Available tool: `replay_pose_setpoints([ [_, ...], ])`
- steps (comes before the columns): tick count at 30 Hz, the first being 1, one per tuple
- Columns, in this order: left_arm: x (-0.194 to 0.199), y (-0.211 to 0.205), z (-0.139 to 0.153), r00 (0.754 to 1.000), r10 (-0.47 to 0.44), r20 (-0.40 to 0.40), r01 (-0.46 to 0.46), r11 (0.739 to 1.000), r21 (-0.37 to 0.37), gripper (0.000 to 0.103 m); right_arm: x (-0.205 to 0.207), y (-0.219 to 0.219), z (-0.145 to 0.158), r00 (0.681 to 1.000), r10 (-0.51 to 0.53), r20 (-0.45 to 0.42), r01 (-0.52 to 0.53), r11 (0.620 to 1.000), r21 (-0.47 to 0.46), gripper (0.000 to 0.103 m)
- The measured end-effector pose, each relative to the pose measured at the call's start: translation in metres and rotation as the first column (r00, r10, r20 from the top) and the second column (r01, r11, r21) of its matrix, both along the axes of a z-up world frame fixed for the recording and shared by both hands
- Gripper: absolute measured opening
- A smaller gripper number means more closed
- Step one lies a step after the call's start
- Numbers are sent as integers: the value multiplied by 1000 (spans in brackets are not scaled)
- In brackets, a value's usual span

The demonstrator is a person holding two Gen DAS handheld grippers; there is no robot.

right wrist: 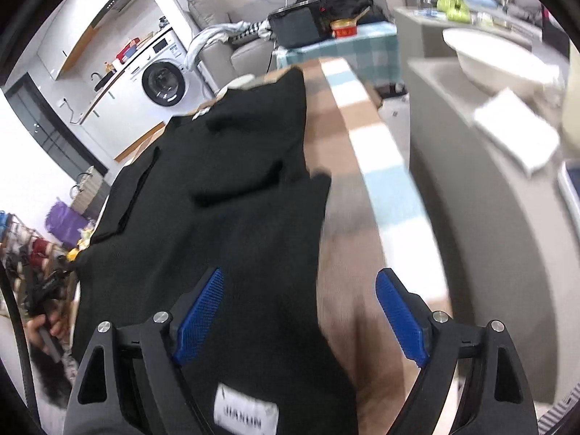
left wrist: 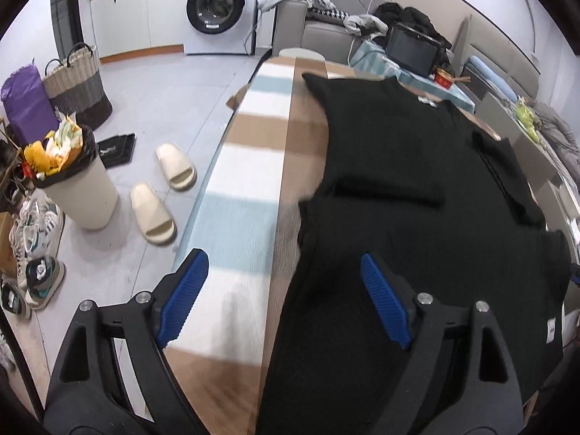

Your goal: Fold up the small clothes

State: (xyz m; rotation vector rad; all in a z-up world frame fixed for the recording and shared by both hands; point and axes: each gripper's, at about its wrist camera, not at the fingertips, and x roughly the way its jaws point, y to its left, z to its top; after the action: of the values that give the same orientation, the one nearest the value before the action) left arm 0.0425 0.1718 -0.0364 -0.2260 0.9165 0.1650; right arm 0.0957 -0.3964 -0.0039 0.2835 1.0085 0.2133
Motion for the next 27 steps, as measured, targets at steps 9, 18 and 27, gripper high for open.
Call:
replay_pose_setpoints([
  [9,-29,-17,-16,997,-71,-39,69,997,-33,84,-21,6,-19,997,78,-23,-80,994,-76,87],
  [18,-29,-50,-22,983,-174,-65,171,984,-39,70,-18,7,-26,995,96,-11,-96,990,-104,85],
  [27,-41,-56,-11,979,-205,-14,205,979,2,6,-35,37,-21,964,264,36,-256,955,-152,10],
])
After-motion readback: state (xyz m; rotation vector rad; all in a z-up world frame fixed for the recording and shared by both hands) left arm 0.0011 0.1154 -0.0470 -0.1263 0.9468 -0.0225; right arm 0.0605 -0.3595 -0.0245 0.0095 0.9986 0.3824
